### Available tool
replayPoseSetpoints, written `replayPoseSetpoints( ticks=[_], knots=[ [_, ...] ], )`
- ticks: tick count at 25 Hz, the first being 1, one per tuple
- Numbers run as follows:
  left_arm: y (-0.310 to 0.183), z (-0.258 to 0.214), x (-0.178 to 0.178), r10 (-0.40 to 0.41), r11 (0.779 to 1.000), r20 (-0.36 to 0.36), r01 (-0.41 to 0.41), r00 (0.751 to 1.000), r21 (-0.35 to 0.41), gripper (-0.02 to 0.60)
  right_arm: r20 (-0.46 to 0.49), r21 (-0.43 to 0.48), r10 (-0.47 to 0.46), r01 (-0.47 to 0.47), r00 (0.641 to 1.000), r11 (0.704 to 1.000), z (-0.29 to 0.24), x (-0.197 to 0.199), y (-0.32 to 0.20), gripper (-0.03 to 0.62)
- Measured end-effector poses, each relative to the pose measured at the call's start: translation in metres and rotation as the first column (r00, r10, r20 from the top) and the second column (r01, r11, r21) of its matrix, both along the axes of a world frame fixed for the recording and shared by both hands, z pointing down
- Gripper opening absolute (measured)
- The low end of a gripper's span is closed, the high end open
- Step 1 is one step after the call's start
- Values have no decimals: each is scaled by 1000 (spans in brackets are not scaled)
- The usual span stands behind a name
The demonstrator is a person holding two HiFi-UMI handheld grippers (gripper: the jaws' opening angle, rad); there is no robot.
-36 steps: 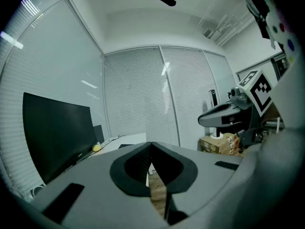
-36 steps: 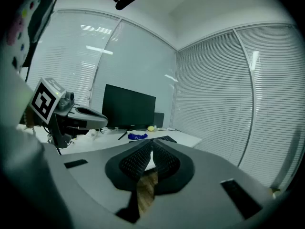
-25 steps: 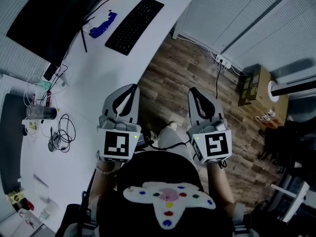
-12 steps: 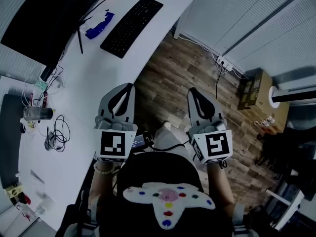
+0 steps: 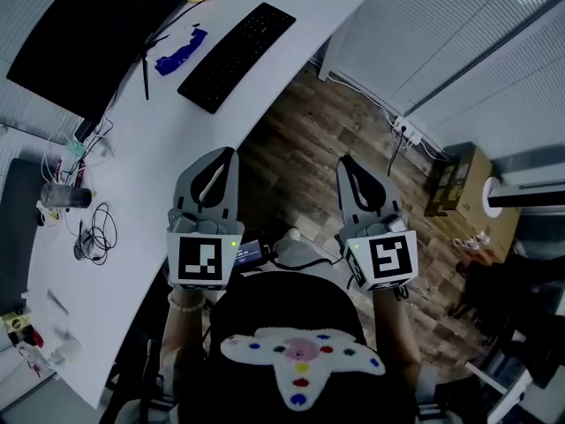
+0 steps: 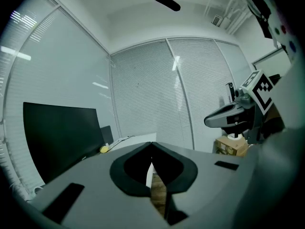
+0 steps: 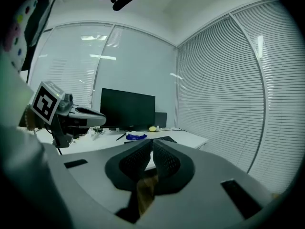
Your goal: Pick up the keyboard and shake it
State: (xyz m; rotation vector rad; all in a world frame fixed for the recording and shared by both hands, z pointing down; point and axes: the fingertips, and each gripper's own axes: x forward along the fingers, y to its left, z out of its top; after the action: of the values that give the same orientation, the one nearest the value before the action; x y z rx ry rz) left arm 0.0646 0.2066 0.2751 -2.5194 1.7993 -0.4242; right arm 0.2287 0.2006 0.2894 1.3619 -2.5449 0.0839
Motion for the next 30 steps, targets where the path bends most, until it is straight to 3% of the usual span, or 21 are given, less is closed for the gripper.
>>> replayPoseSetpoints(
  ticks=[9, 16, 24, 30],
  knots=[
    [-16, 2, 21, 0, 1000, -2, 0, 1000, 20, 17, -20, 27, -13, 14, 1000, 1000, 4, 15, -11, 43],
    [-41, 9, 27, 17, 1000, -32, -17, 999, 14, 17, 3, -7, 29, -29, 1000, 1000, 11, 24, -32, 43],
    [-119, 16, 19, 31, 999, -37, -30, 999, 19, 17, -83, -12, -18, 17, 996, 1000, 23, 12, -100, 43],
    [-176, 17, 0, 5, 1000, -35, -5, 999, 1, 17, -90, 2, -50, 50, 995, 999, 14, -10, -171, 43]
  ],
)
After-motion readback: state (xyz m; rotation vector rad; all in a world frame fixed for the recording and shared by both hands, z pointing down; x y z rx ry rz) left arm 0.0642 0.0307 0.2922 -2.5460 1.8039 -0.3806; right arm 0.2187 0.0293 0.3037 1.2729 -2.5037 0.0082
